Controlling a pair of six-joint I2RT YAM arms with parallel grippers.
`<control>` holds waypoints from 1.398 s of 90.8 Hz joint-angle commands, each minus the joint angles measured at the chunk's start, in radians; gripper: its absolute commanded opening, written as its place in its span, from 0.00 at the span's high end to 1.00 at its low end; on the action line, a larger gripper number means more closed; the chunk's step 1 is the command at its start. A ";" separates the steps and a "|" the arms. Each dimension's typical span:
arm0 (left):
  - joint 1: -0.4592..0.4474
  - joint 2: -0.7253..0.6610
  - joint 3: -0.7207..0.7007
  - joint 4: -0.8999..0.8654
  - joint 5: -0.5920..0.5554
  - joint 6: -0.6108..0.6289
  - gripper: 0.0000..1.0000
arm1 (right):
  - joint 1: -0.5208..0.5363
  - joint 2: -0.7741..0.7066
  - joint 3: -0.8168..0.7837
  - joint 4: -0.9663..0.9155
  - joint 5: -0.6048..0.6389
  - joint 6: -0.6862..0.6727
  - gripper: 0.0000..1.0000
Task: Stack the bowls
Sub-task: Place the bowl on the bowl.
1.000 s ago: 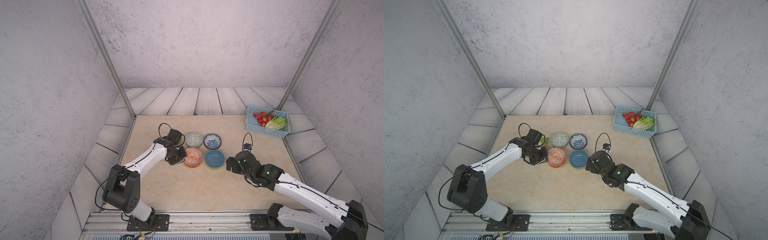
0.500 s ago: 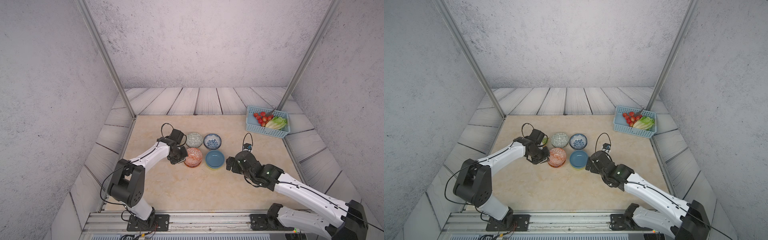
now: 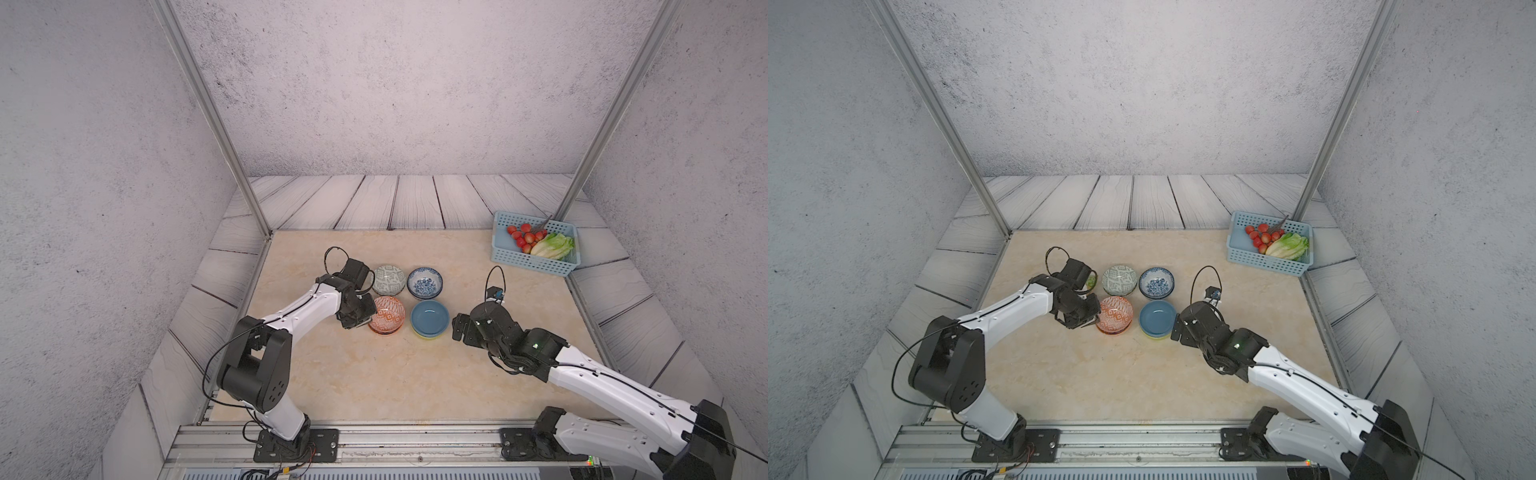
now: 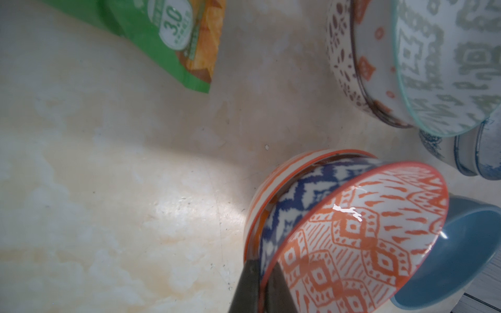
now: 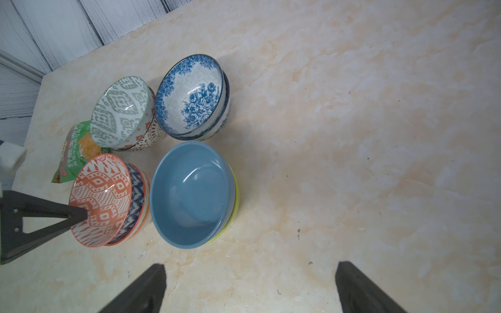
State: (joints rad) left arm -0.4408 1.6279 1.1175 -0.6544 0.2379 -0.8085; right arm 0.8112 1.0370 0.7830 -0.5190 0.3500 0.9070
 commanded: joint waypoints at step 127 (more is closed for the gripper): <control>0.008 -0.041 -0.049 0.016 -0.016 0.057 1.00 | 0.000 -0.018 -0.014 -0.010 0.019 -0.002 0.01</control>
State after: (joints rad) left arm -0.4381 1.5730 1.0882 -0.6411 0.2035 -0.7528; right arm 0.8112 1.0336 0.7784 -0.5198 0.3500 0.9073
